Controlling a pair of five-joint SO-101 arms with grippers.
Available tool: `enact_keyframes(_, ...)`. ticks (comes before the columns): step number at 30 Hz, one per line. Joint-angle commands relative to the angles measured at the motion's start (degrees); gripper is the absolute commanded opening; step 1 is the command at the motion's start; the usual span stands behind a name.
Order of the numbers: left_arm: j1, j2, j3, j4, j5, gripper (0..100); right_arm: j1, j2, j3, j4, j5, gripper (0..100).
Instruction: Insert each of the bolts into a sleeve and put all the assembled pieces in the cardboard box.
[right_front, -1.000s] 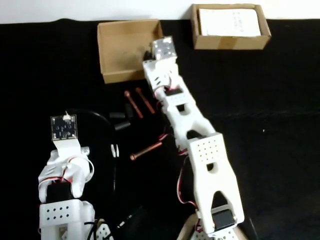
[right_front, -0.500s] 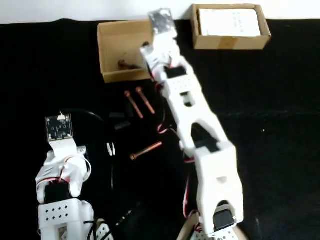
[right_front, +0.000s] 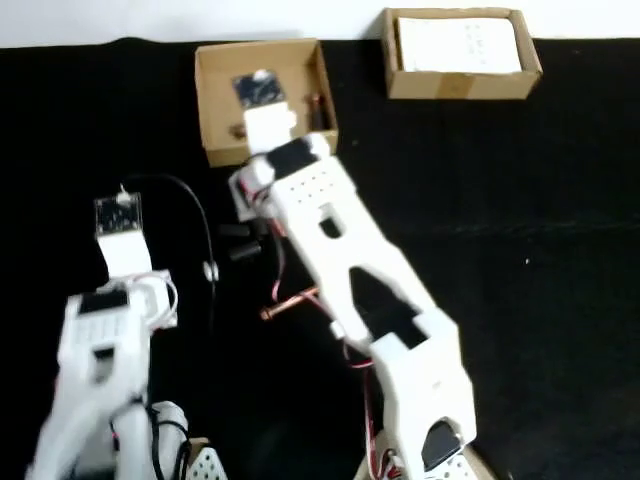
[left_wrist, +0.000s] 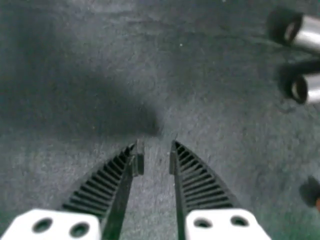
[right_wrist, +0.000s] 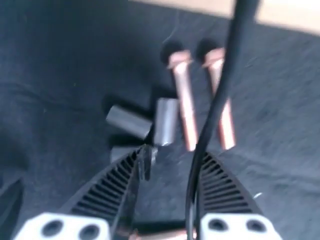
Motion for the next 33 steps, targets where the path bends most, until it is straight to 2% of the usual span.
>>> enact_keyframes(1,-2.4,7.9,-7.4,1.9,1.5,10,-0.8,3.4,-2.8,0.4,-1.5,12.9)
enact_keyframes(7,-2.8,8.7,-8.1,2.3,1.9,10,-0.6,13.3,-10.2,0.6,-1.6,24.5)
enact_keyframes(15,-2.8,8.7,-8.0,2.2,1.9,10,-3.0,21.2,-21.5,2.1,-1.3,24.5)
enact_keyframes(26,-2.8,8.7,-8.0,2.2,1.9,10,-2.3,29.5,-26.5,2.6,-1.2,24.3)
enact_keyframes(31,-2.6,8.8,-8.0,2.2,1.8,10,-0.7,31.3,-28.2,2.6,-0.8,11.5)
enact_keyframes(33,-2.6,8.8,-8.0,2.2,1.8,10,-0.1,31.8,-28.4,2.6,1.7,6.3)
